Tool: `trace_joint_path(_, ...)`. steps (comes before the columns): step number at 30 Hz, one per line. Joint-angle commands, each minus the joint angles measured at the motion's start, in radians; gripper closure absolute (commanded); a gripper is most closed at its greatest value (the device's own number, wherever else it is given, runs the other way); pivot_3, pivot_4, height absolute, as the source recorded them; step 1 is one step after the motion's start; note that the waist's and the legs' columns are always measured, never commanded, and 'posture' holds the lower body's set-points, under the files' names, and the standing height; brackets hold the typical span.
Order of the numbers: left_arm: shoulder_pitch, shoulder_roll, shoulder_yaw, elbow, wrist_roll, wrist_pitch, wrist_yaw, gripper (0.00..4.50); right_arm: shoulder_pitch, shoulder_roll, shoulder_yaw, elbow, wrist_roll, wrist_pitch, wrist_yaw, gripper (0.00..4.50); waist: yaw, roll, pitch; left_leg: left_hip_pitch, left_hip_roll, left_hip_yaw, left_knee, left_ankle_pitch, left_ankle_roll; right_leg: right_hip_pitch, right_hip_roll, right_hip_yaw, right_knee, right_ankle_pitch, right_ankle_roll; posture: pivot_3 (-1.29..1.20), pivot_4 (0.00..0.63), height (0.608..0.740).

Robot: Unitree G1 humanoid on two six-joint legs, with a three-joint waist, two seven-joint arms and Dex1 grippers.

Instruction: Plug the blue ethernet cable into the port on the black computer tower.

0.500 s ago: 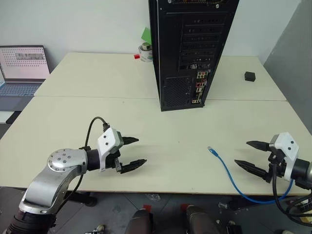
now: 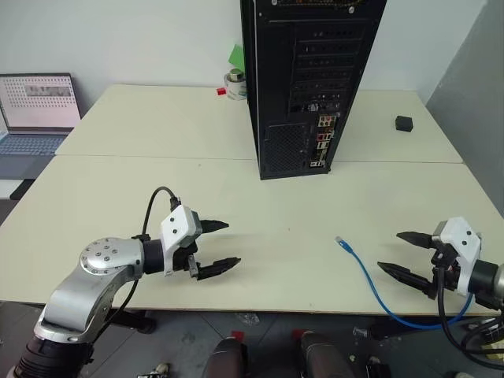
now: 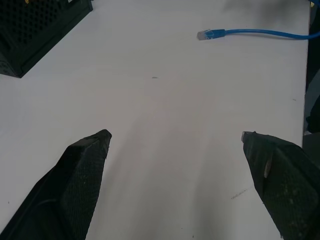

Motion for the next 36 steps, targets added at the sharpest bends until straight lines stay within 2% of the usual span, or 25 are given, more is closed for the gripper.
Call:
trace_joint_path(1,-0.051,0.005,-0.041,-0.002,0.009,-0.026,-0.036,0.02,0.01,0.03,-0.013,-0.076,0.003,0.018,-0.053,0.0,0.0,0.0,0.0,0.0,0.0,0.0,0.0,0.0,0.0,0.0,0.0,0.0,0.0,0.0,0.0,0.0,0.15,0.74)
trace_joint_path(6,-0.115,-0.027,-0.098,0.018,-0.017,-0.009,-0.076,0.02,-0.014,0.106,0.098,-0.079,-0.065,0.024,-0.152,0.0,-0.001,0.0,0.0,0.0,0.0,0.0,0.0,0.0,0.0,0.0,0.0,0.0,0.0,0.0,0.0,0.0,0.15,0.74)
trace_joint_path(14,-0.167,-0.054,-0.164,0.086,0.03,-0.067,-0.113,0.02,-0.141,0.214,0.274,0.061,-0.173,-0.022,-0.224,0.0,-0.003,-0.001,-0.001,0.0,0.0,0.0,0.0,0.0,0.0,0.0,0.001,0.0,0.001,0.001,-0.001,0.0,0.15,0.74)
trace_joint_path(20,-0.168,-0.051,-0.16,0.094,0.032,-0.077,-0.118,0.02,-0.153,0.209,0.352,0.129,-0.274,-0.081,-0.218,0.0,-0.001,-0.001,-0.001,0.0,0.0,0.0,0.0,0.0,0.0,-0.001,0.0,0.0,0.001,0.001,-0.001,0.0,0.15,0.74)
trace_joint_path(23,-0.16,-0.049,-0.156,0.094,0.032,-0.081,-0.115,0.0,-0.153,0.207,0.361,0.142,-0.294,-0.093,-0.217,0.53,-0.001,-0.001,-0.001,0.0,0.0,0.0,0.0,0.0,0.0,0.0,0.0,0.0,0.001,0.001,-0.001,0.0,0.15,0.74)
trace_joint_path(36,-0.154,-0.067,-0.169,0.103,0.049,-0.092,-0.099,0.0,-0.176,0.18,0.365,0.168,-0.307,-0.089,-0.185,3.75,-0.001,-0.001,-0.001,0.0,0.0,0.0,0.001,0.0,0.0,0.0,0.0,0.0,0.001,0.001,-0.001,0.0,0.15,0.74)
